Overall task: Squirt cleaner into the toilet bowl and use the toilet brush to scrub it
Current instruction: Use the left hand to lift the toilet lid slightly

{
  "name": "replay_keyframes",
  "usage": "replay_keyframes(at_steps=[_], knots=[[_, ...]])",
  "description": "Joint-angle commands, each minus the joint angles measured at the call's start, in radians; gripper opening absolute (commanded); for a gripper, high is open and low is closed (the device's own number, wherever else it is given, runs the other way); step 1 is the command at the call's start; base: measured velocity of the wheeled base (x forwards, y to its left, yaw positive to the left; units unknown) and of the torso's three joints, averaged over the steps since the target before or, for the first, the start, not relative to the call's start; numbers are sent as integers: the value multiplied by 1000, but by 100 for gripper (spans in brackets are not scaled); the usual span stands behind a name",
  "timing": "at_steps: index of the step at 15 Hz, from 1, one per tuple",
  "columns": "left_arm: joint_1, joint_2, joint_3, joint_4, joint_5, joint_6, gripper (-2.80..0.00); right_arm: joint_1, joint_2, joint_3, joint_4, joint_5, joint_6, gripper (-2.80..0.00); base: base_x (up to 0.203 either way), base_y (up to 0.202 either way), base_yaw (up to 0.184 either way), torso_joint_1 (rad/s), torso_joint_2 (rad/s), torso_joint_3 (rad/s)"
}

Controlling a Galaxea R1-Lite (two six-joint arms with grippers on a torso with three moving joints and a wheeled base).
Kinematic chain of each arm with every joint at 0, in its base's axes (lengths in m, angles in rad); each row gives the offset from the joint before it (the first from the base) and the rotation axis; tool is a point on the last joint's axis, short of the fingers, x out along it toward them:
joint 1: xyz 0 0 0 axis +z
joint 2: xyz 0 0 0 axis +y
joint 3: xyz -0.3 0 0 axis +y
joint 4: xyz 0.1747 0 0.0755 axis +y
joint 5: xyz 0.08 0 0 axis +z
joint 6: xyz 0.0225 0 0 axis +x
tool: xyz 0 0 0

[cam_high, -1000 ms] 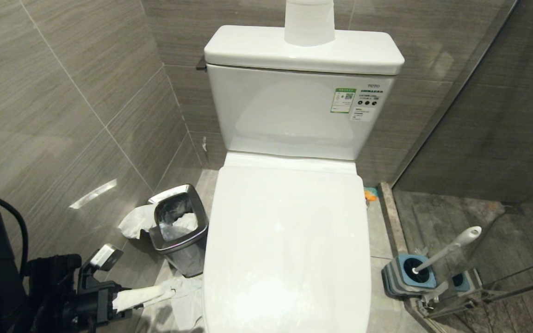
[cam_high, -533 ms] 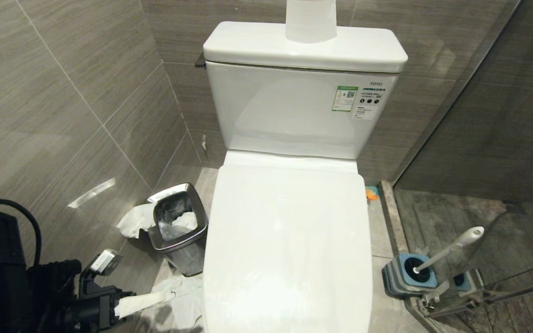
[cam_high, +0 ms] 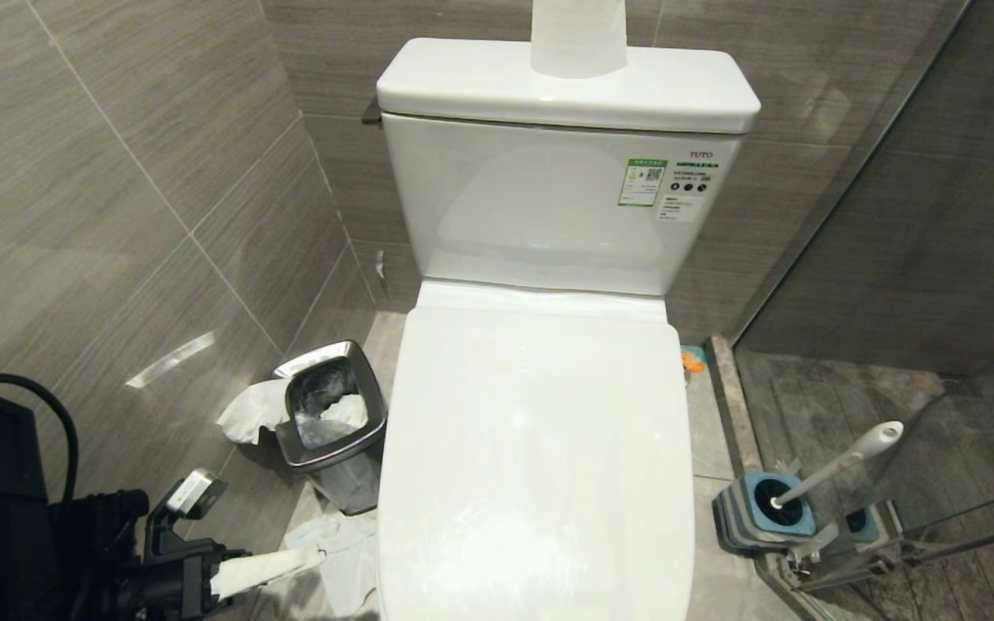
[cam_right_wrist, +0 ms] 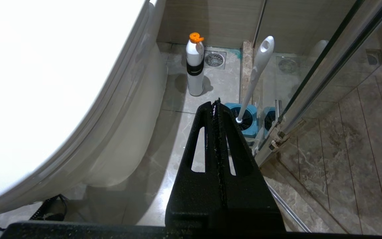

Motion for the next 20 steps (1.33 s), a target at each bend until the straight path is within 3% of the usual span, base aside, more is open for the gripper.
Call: replay_keyframes(at_steps=[1, 8, 12, 20], knots=[[1, 6, -5, -7, -6, -4, 0, 0, 1, 0, -1, -1, 0, -280, 0, 0, 0, 0, 0, 0], [-12, -86, 55, -1, -26, -16, 0, 0, 1, 0, -1, -1, 0, -280, 0, 0, 0, 1, 0, -70], [-89, -172, 161, -4, -33, -3, 0, 0, 1, 0, 0, -1, 0, -280, 0, 0, 0, 0, 0, 0], [-219, -173, 166, 11, -33, -7, 0, 0, 1, 0, 0, -1, 0, -280, 0, 0, 0, 0, 0, 0]])
